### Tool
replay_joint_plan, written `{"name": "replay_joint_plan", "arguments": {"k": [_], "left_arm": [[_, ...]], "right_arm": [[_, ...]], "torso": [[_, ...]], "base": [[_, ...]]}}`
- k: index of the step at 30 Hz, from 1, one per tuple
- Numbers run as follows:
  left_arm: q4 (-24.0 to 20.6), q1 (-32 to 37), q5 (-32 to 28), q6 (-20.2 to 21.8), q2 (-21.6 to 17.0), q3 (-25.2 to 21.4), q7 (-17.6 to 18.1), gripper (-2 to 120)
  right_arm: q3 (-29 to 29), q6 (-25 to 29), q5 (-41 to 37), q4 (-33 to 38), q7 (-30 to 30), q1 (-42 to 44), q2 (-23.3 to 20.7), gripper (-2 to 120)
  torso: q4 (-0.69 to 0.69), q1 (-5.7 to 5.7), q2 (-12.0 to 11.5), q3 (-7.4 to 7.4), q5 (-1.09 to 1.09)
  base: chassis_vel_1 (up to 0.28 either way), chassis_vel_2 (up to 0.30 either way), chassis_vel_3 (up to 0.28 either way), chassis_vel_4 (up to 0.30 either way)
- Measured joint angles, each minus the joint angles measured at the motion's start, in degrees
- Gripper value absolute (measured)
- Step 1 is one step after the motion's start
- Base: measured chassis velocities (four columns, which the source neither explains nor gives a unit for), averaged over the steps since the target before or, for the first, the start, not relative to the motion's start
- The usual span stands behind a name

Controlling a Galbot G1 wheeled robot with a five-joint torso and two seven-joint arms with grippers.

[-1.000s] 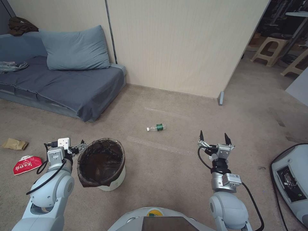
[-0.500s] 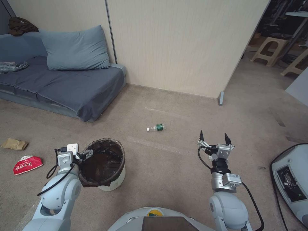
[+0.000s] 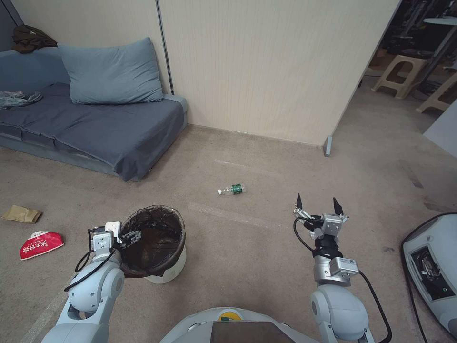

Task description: Pick up the trash bin, then pick up the garbage from the floor and place it into the trash bin.

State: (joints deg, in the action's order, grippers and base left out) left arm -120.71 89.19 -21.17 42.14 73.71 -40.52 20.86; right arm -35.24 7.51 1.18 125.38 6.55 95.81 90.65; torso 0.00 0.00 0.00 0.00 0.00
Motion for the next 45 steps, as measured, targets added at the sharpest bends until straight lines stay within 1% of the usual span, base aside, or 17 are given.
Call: {"name": "replay_joint_plan", "arguments": {"k": [11, 26, 28, 30, 31, 33, 34, 37, 39, 41, 43, 45], "left_arm": [[2.1, -0.5, -1.5, 0.0, 0.2, -0.1, 0.1, 100], [4.5, -0.6, -5.3, 0.0, 0.6, 0.1, 0.4, 100], [4.6, -0.5, -5.3, -0.1, 0.6, 0.1, 0.2, 100], [4.7, -0.4, -5.3, -0.1, 0.6, 0.0, -0.1, 90], [4.7, -0.4, -5.3, -0.1, 0.6, 0.0, -0.1, 90], [4.7, -0.5, -5.6, -0.2, 0.6, 0.0, -0.4, 84], [4.7, -0.5, -5.6, -0.2, 0.6, 0.0, -0.4, 84], [4.7, -0.7, -5.5, -0.2, 0.6, -0.1, -1.1, 64], [4.7, -0.8, -5.5, -0.2, 0.6, 0.0, -1.2, 64], [4.7, -0.9, -5.4, -0.2, 0.6, 0.0, -1.4, 51], [4.7, -0.9, -5.4, -0.2, 0.6, 0.0, -1.4, 51], [4.6, -1.1, -5.3, -0.2, 0.5, 0.0, -1.6, 38]], "right_arm": [[0.0, 0.0, 0.0, 0.0, 0.0, 0.0, 0.0, 100], [0.0, 0.0, 0.0, 0.0, 0.0, 0.0, 0.0, 100], [0.0, 0.0, 0.0, 0.0, 0.0, 0.0, 0.0, 100], [0.0, 0.0, 0.0, 0.0, 0.0, 0.0, 0.0, 100], [0.0, 0.0, 0.0, 0.0, 0.0, 0.0, 0.0, 100], [0.0, 0.0, 0.0, 0.0, 0.0, 0.0, 0.0, 100], [0.0, 0.0, 0.0, 0.0, 0.0, 0.0, 0.0, 100], [0.0, 0.0, 0.0, 0.0, 0.0, 0.0, 0.0, 100], [0.0, 0.0, 0.0, 0.0, 0.0, 0.0, 0.0, 100], [0.0, 0.0, 0.0, 0.0, 0.0, 0.0, 0.0, 100], [0.0, 0.0, 0.0, 0.0, 0.0, 0.0, 0.0, 100], [0.0, 0.0, 0.0, 0.0, 0.0, 0.0, 0.0, 100]], "torso": [[0.0, 0.0, 0.0, 0.0, 0.0], [-0.01, 0.0, 0.0, 0.0, 0.01], [0.01, 0.0, 0.0, 0.0, 0.01], [0.01, 0.0, 0.0, 0.0, 0.03], [0.01, 0.0, 0.0, 0.0, 0.03], [0.0, 0.0, 0.0, 0.0, 0.04], [0.0, 0.0, 0.0, 0.0, 0.04], [0.01, 0.0, 0.0, -0.01, 0.04], [0.01, 0.0, 0.0, -0.01, 0.04], [0.01, 0.0, 0.0, -0.01, 0.04], [0.01, 0.0, 0.0, -0.01, 0.04], [0.02, 0.0, 0.0, 0.0, 0.02]], "base": [[0.0, 0.0, 0.0, 0.0], [0.0, 0.0, 0.0, 0.0], [0.0, 0.0, 0.0, 0.0], [0.0, 0.0, 0.0, 0.0], [0.0, 0.0, 0.0, 0.0], [0.0, 0.0, 0.0, 0.0], [0.0, 0.0, 0.0, 0.0], [0.0, 0.0, 0.0, 0.0], [0.0, 0.0, 0.0, 0.0], [0.0, 0.0, 0.0, 0.0], [0.0, 0.0, 0.0, 0.0], [0.0, 0.0, 0.0, 0.0]]}}
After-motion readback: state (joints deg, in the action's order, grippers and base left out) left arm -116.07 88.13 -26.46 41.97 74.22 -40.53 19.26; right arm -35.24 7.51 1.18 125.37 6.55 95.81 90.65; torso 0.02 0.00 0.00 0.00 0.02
